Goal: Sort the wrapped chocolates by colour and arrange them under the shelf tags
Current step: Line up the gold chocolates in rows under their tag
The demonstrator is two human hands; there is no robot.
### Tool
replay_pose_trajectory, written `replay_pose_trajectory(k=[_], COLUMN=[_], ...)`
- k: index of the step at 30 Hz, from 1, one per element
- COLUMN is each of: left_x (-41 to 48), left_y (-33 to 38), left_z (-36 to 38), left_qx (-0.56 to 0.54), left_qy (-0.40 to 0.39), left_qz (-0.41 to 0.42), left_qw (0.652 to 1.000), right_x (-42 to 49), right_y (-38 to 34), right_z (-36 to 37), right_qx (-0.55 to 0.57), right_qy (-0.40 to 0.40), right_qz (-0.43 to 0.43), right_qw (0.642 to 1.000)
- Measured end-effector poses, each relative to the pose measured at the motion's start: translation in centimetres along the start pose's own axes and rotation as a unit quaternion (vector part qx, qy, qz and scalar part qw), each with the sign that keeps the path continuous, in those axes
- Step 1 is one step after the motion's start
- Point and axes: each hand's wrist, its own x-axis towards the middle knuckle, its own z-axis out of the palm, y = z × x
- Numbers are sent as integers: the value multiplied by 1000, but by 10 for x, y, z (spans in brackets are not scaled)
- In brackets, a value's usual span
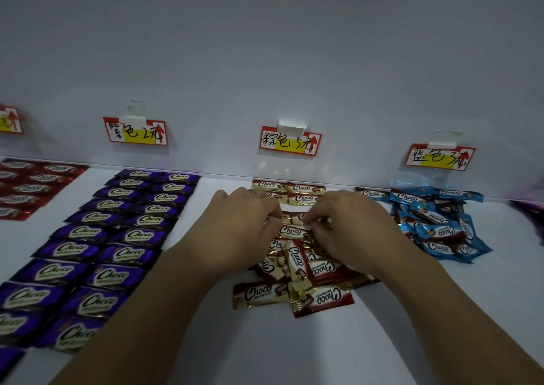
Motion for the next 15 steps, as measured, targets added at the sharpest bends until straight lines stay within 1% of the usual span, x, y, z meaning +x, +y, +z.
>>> replay_pose_trajectory(k=[2, 6, 15], left_x=[1, 4, 4], left_y=[1, -1, -2], left_z=[1, 3, 4], left_qx=[3, 8, 36], left_qy=[3, 15, 21], left_qz=[-9, -26, -27], left_qw=[1000, 1000, 999], right_x=[-3, -3, -3], right_y=[-2, -3, -7], right_z=[-2, -2, 3], right_qx=[-6, -15, -21], right_qy=[-19, -22, -34], right_qz=[-8, -6, -5], right_qw=[1000, 1000, 999])
